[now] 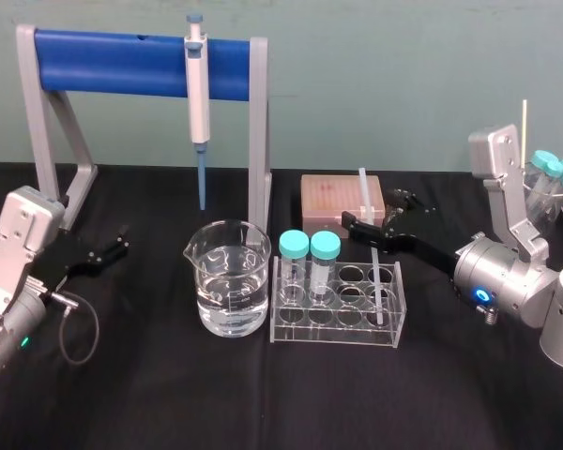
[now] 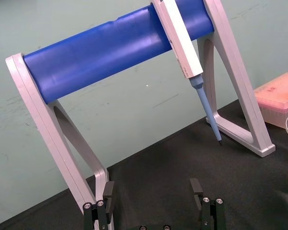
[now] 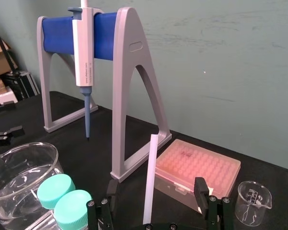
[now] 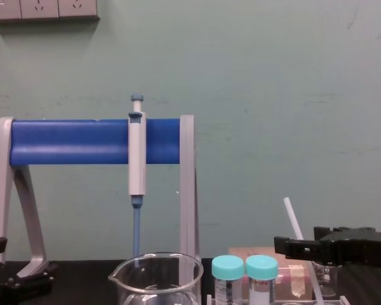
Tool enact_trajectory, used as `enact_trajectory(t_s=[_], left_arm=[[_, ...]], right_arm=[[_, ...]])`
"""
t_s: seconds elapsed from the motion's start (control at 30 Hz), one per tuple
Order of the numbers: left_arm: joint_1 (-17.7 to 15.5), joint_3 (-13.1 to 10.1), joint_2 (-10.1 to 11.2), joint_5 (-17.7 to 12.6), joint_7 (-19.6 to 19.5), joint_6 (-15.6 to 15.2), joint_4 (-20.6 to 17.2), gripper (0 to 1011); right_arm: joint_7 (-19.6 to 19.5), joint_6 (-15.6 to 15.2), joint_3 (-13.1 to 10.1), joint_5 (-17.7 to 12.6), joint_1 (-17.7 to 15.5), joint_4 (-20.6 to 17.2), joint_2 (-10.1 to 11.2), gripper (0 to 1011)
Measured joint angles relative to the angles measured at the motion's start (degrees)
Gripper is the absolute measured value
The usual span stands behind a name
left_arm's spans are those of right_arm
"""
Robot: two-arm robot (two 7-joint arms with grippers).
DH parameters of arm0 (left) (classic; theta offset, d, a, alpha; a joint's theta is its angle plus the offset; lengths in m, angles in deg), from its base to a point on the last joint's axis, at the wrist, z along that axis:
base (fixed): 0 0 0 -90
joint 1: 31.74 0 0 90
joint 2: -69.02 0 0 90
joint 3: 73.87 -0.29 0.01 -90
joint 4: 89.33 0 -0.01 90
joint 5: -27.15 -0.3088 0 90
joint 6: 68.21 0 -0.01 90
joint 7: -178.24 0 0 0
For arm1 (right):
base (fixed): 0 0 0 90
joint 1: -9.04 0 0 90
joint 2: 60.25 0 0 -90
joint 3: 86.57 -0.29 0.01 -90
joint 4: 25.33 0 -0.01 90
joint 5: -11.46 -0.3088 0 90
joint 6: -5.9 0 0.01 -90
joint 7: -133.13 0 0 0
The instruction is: Pick up the stirring rod with one hand, then place it down.
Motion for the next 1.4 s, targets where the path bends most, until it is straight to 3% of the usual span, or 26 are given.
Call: enact_trajectory(t_s=[0.6, 0.87, 1.0, 1.2, 1.23, 1.4], left_arm=[[0.00, 0.00, 0.00, 0.00, 0.00, 0.00, 0.00, 1001], [0.00, 0.00, 0.00, 0.00, 0.00, 0.00, 0.00, 1000], [0.00, 0.00, 0.00, 0.00, 0.00, 0.00, 0.00, 1000], [0.00, 0.00, 0.00, 0.00, 0.00, 0.00, 0.00, 1000], [0.00, 0.00, 0.00, 0.00, 0.00, 0.00, 0.00, 1001], [0.00, 0.00, 0.00, 0.00, 0.00, 0.00, 0.00, 1000]], right_arm=[[0.03, -0.04, 0.11, 0.61, -0.10, -0.27, 0.02, 985], [0.05, -0.05, 0.08, 0.51, -0.10, -0.27, 0.02, 813], [0.06, -0.04, 0.08, 0.49, -0.10, -0.27, 0.02, 660], [0.08, -0.02, 0.08, 0.47, -0.10, -0.27, 0.02, 508], [0.09, -0.01, 0.08, 0.46, -0.10, -0.27, 0.02, 420], [0.10, 0.01, 0.08, 0.44, -0.10, -0.27, 0.02, 303]])
